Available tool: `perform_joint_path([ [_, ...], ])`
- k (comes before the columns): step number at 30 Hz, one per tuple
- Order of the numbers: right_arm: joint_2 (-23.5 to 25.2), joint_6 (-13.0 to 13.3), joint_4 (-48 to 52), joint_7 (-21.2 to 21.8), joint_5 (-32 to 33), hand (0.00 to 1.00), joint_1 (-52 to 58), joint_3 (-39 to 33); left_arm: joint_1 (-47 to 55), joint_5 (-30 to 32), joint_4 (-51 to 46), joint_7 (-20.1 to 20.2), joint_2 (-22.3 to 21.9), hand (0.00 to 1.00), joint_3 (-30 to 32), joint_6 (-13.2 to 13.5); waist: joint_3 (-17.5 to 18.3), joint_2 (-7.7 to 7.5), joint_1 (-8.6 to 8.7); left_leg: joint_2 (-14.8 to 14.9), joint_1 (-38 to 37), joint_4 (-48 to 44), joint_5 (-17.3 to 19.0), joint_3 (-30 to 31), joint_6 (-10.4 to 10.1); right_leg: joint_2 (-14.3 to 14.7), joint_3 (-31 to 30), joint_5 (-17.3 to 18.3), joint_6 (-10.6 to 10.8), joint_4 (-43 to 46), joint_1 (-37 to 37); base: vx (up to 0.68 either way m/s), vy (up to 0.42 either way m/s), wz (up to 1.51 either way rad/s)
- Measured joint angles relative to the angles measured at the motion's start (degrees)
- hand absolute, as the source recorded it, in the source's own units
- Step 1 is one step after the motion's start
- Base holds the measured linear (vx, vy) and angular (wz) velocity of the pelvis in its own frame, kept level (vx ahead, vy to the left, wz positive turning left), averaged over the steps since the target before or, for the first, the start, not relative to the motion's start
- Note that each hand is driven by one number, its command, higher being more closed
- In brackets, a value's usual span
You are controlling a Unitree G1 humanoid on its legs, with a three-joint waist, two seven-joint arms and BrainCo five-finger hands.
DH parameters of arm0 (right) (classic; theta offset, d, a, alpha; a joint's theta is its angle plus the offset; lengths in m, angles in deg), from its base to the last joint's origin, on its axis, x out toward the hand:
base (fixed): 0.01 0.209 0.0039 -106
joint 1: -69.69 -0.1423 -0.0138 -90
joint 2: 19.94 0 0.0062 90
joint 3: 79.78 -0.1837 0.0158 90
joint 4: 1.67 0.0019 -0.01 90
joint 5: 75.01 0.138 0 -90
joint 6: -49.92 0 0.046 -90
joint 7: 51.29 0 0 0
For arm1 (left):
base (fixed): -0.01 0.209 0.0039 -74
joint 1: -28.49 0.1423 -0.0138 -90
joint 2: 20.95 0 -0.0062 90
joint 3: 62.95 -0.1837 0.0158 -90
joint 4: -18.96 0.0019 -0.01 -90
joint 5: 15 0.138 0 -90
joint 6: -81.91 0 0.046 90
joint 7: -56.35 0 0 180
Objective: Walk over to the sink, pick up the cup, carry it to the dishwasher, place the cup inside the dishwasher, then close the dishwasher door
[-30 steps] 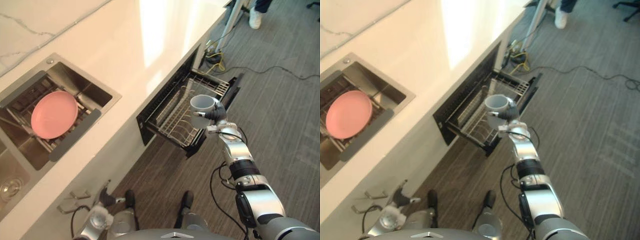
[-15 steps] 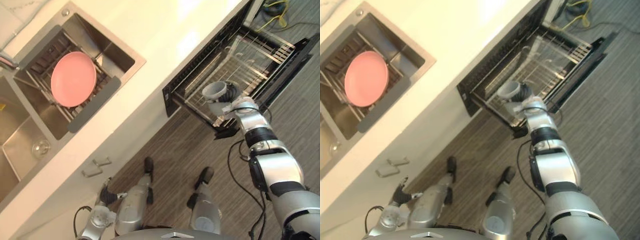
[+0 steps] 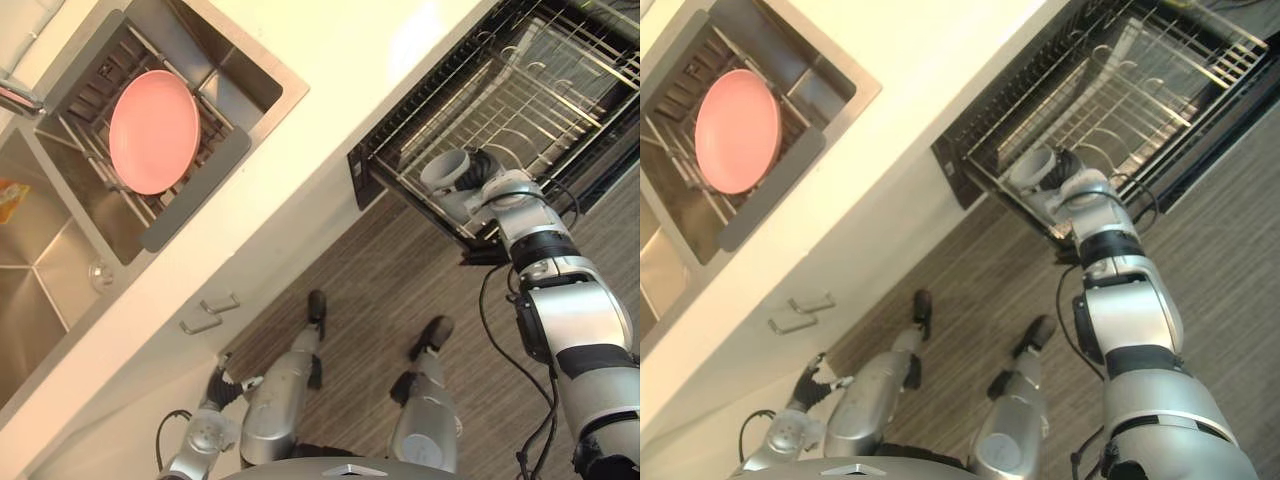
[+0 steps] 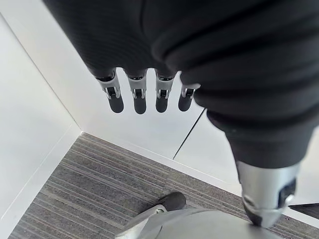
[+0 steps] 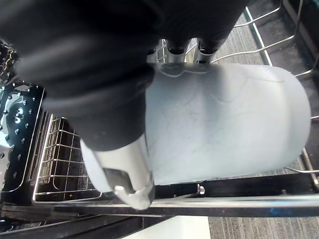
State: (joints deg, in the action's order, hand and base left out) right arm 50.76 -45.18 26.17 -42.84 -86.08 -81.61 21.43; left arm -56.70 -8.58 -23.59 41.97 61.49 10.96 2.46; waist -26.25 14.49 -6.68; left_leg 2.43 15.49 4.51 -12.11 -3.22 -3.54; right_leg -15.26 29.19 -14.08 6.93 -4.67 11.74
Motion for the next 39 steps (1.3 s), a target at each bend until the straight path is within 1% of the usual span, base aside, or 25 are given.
perform_joint_path([
  [3,-0.1,0.0,-0.4,1.2,0.6,0.0,0.0,-0.1,0.0,0.0,0.0,0.2,0.0,0.0,0.0,0.1,0.0,0.04,-0.07,-0.1,0.3,0.0,-0.1,0.4,-0.1,-0.1,0.6,0.0,0.0,0.0,0.0,0.05,-0.049,0.06],
  [8,0.0,0.1,-0.9,0.7,1.4,0.0,0.2,-0.2,0.1,0.0,0.0,0.4,0.0,0.0,-0.1,0.4,0.1,0.15,0.28,-0.6,0.0,0.0,-0.2,1.7,-0.1,-0.6,2.2,0.3,0.3,0.0,-1.4,0.03,-0.039,0.15],
  [12,0.3,1.1,-1.4,-0.4,5.5,0.0,0.2,-0.2,0.2,0.0,0.0,0.8,0.0,0.0,-0.1,0.8,0.1,0.16,0.15,-1.0,-0.6,0.0,0.1,1.9,-0.5,-0.9,3.0,0.5,0.5,0.0,-2.5,0.01,-0.037,0.07],
  [15,0.4,1.8,1.7,-1.6,11.2,0.0,0.6,-1.3,0.6,0.0,0.0,0.8,-0.1,0.0,0.1,1.0,0.1,0.16,0.37,-1.0,-1.1,0.0,0.1,1.8,-0.5,-0.9,3.0,0.5,0.5,0.0,-2.9,0.01,-0.049,-0.02],
  [19,0.8,3.3,13.5,-3.8,21.5,0.0,5.6,-8.9,1.9,0.0,0.6,-0.3,-0.6,0.0,0.3,1.9,0.1,0.15,1.25,-1.0,-4.0,0.0,0.8,1.5,-0.1,-0.7,2.8,1.1,0.8,0.0,-5.6,0.04,-0.061,-0.07],
  [20,1.0,4.1,16.6,-4.1,23.4,0.0,7.2,-11.0,2.3,-0.1,0.7,-0.6,-0.7,0.0,0.5,2.1,0.1,0.13,1.62,-1.0,-4.5,0.0,1.0,1.4,-0.2,-0.7,2.7,1.3,1.1,0.0,-6.0,0.07,-0.079,-0.11],
  [21,1.7,5.3,23.0,-4.4,26.6,0.0,10.9,-14.7,3.1,-0.1,0.9,-1.0,-0.8,0.0,1.1,2.5,0.8,0.0,1.98,-0.9,-4.7,0.2,1.2,1.1,-0.2,-0.6,2.3,1.5,1.3,0.0,-6.0,0.06,-0.054,-0.11],
  [22,2.2,5.7,25.6,-4.8,27.6,0.0,12.7,-16.2,3.5,-0.1,1.2,-1.1,-1.1,0.0,1.7,2.7,1.1,-0.11,2.11,-0.9,-4.9,0.3,1.3,0.8,-0.2,-0.6,2.0,1.6,1.4,0.0,-6.0,0.08,-0.061,-0.28],
  [23,3.9,6.6,30.3,-5.5,29.0,0.0,16.2,-19.1,4.4,-0.1,1.8,-1.6,-1.9,0.0,2.6,3.3,1.4,-0.61,2.19,-0.9,-6.0,0.3,1.6,-0.3,0.0,-0.7,0.9,1.6,1.5,0.0,-6.3,0.07,-0.041,-0.31],
  [24,4.7,6.8,32.8,-5.6,29.7,0.0,18.2,-20.3,4.7,0.0,2.1,-1.7,-2.1,0.0,3.3,3.5,1.6,-0.86,2.33,-0.9,-6.7,0.4,1.7,-0.7,0.1,-0.7,0.4,1.8,1.7,0.0,-6.7,0.1,-0.05,-0.4],
  [25,6.3,7.0,36.3,-6.1,30.0,0.0,21.5,-21.7,5.5,0.0,2.8,-1.8,-2.3,0.0,4.2,3.7,2.4,-1.48,2.61,-0.9,-7.8,0.4,2.2,-1.5,0.3,-0.7,-0.3,1.9,1.8,0.0,-7.3,0.12,-0.05,-0.35],
  [26,9.0,7.5,41.1,-6.2,30.4,0.0,26.0,-23.3,7.0,0.0,3.2,-2.0,-2.5,0.0,5.0,3.9,3.8,-2.59,3.33,-0.9,-9.1,0.3,3.0,-2.0,0.2,-0.7,-0.8,2.2,1.8,0.0,-8.2,0.17,-0.05,-0.4],
  [27,12.4,8.3,46.5,-6.1,31.9,0.0,31.1,-24.6,8.5,0.0,3.7,-2.1,-2.5,0.0,6.6,4.2,5.7,-4.4,3.88,-0.8,-10.1,0.0,3.9,-2.8,0.2,-0.7,-1.5,2.6,1.9,0.1,-8.7,0.15,-0.037,-0.37],
  [28,14.1,9.1,49.1,-6.1,32.3,0.0,33.6,-25.2,9.1,0.0,3.9,-2.1,-2.5,0.0,7.1,4.2,6.6,-5.17,3.91,-0.7,-10.7,0.0,4.3,-3.1,0.1,-0.6,-1.9,2.8,2.0,0.1,-9.0,0.17,-0.033,-0.3],
  [29,17.3,10.8,53.8,-6.2,32.9,0.0,38.3,-26.4,10.2,0.1,3.9,-2.0,-2.2,0.0,8.4,4.2,8.2,-6.93,4.34,-0.6,-11.9,0.0,5.1,-3.1,0.0,-0.5,-2.0,3.3,2.2,0.2,-10.0,0.15,-0.024,-0.17],
  [30,19.9,12.7,57.7,-6.1,33.5,0.0,42.6,-27.2,10.7,0.6,4.1,-1.8,-2.1,0.0,9.5,3.7,9.3,-8.26,4.48,-0.4,-13.3,0.0,6.1,-3.0,-0.2,-0.7,-2.0,4.8,2.2,2.2,-10.7,0.14,-0.016,-0.05],
  [31,21.1,13.6,59.3,-6.1,33.7,0.0,44.5,-27.4,10.7,0.6,4.4,-1.8,-2.0,0.0,10.0,3.5,9.7,-8.9,4.46,-0.5,-13.9,0.0,6.6,-3.0,-0.4,-0.9,-2.0,6.1,2.2,4.1,-10.7,0.11,0.003,0.09],
  [32,23.9,15.4,62.3,-6.0,34.4,0.0,48.1,-27.1,10.8,0.8,4.9,-1.8,-1.6,0.0,11.6,2.9,10.2,-10.62,4.52,-0.5,-15.1,0.0,7.5,-2.5,0.0,-2.0,-1.9,9.4,2.3,9.1,-10.6,0.08,-0.009,0.28],
  [33,27.4,17.2,66.9,-5.9,35.7,0.0,52.0,-25.6,11.1,1.5,4.9,-2.1,-1.2,0.0,13.7,1.7,10.5,-13.01,4.69,-0.7,-16.8,-0.4,8.6,-1.0,0.3,-3.2,-2.8,12.7,1.8,15.8,-10.4,0.08,-0.022,0.3],
  [34,28.0,17.5,67.8,-5.9,36.0,0.0,52.5,-25.2,11.1,1.6,4.8,-2.2,-1.2,0.0,14.0,1.5,10.5,-13.39,4.67,-0.6,-16.9,-0.8,9.0,-0.7,0.4,-3.3,-3.6,12.9,1.6,17.3,-10.2,0.07,-0.034,0.39],
  [35,28.9,18.4,70.8,-5.7,36.5,0.0,54.5,-23.3,11.3,1.8,4.9,-2.8,-0.8,0.0,14.5,0.8,10.7,-14.29,4.74,0.2,-16.8,-2.6,10.1,0.7,0.6,-2.9,-8.6,12.8,1.3,23.2,-8.5,0.08,-0.015,0.58],
  [36,29.4,19.6,72.9,-5.3,36.6,0.0,55.5,-22.5,11.5,2.5,4.8,-3.0,-0.2,0.0,15.5,0.7,10.7,-15.57,5.23,0.3,-16.9,-4.4,11.0,3.4,0.4,-2.3,-15.3,12.8,1.3,28.9,-7.5,0.07,-0.014,0.8],
  [37,29.6,20.3,73.5,-5.2,36.6,0.0,55.7,-22.5,11.5,3.0,4.8,-3.0,0.1,0.0,15.9,0.6,10.8,-16.2,5.64,0.3,-17.1,-4.7,11.2,5.0,0.4,-1.9,-17.9,12.9,1.2,31.0,-7.5,0.14,-0.091,1.13],
  [38,29.8,21.2,74.5,-5.2,36.6,0.0,56.1,-22.5,11.7,3.6,4.8,-3.1,0.5,0.0,16.0,0.1,11.2,-16.53,6.16,0.7,-17.7,-4.8,11.2,8.2,0.4,0.2,-21.9,15.4,1.2,33.6,-7.2,0.15,-0.157,0.98],
  [39,30.0,21.7,75.1,-5.1,36.6,0.0,56.0,-22.5,11.8,3.9,4.8,-3.2,0.9,0.0,16.1,-0.3,11.6,-17.11,6.2,1.2,-17.7,-5.0,11.0,9.8,0.1,2.2,-22.7,18.2,1.2,33.2,-7.5,0.17,-0.26,1.1],
])
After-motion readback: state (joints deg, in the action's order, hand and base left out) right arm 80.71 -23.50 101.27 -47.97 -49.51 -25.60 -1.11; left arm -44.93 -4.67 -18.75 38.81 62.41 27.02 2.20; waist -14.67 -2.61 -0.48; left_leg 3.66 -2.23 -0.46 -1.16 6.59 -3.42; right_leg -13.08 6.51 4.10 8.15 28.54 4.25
